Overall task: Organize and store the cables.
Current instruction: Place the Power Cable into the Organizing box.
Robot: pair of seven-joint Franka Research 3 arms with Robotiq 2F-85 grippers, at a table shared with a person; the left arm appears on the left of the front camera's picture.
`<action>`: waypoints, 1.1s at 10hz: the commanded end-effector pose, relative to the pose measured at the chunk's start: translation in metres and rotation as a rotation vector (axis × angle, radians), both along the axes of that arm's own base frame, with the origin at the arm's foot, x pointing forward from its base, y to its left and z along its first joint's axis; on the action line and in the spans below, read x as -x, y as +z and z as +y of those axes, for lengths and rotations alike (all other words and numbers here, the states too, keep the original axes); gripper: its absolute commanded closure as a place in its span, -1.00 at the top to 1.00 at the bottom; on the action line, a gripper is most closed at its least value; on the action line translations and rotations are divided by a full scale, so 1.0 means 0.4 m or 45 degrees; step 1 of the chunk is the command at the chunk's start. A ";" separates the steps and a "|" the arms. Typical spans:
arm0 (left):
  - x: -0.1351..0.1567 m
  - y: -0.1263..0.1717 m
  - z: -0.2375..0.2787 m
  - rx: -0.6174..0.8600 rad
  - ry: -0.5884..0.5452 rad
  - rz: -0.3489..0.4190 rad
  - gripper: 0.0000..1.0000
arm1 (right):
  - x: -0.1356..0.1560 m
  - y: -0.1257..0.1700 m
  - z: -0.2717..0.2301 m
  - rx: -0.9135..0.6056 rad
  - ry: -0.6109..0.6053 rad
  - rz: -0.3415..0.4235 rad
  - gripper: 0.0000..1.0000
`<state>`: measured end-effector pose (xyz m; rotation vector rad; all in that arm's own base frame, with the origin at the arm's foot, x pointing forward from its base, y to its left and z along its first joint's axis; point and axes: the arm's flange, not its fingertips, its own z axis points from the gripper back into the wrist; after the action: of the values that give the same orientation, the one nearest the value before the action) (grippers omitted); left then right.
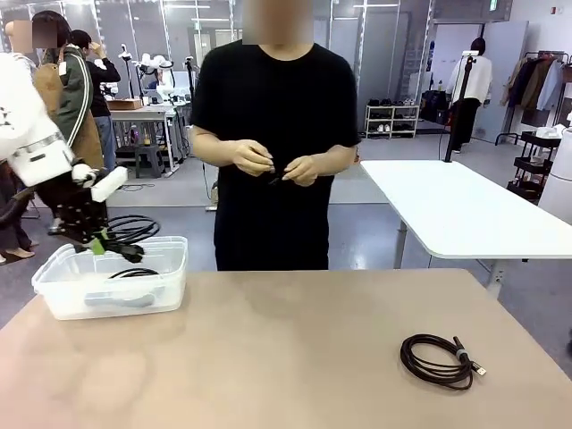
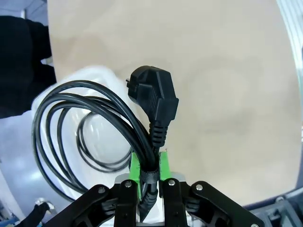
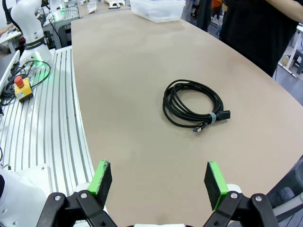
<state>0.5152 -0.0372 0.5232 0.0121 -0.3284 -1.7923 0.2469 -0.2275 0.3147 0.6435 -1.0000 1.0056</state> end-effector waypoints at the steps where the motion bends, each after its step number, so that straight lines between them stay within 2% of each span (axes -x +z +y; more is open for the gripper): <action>1: -0.069 0.003 0.020 0.024 -0.016 0.033 -0.64 | -0.001 0.007 0.001 -0.012 -0.005 -0.012 1.00; 4: -0.180 -0.085 0.029 -0.028 0.099 0.094 -0.64 | -0.001 0.007 0.001 -0.012 -0.005 -0.012 1.00; 5: -0.220 -0.113 0.028 -0.034 0.159 0.154 -0.64 | -0.001 0.007 0.001 -0.012 -0.005 -0.012 1.00; 7: -0.265 -0.130 0.021 -0.028 0.237 0.200 -0.64 | -0.001 0.007 0.001 -0.012 -0.005 -0.012 1.00; 10: -0.275 -0.137 0.011 -0.033 0.300 0.257 -0.64 | -0.001 0.007 0.001 -0.012 -0.005 -0.012 1.00; 11: -0.281 -0.141 0.009 -0.030 0.321 0.263 -0.14 | -0.001 0.007 0.001 -0.012 -0.005 -0.012 1.00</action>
<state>0.6198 -0.0338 0.4615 -0.0980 -0.1760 -1.5573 0.2470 -0.2274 0.3147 0.6436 -1.0000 1.0058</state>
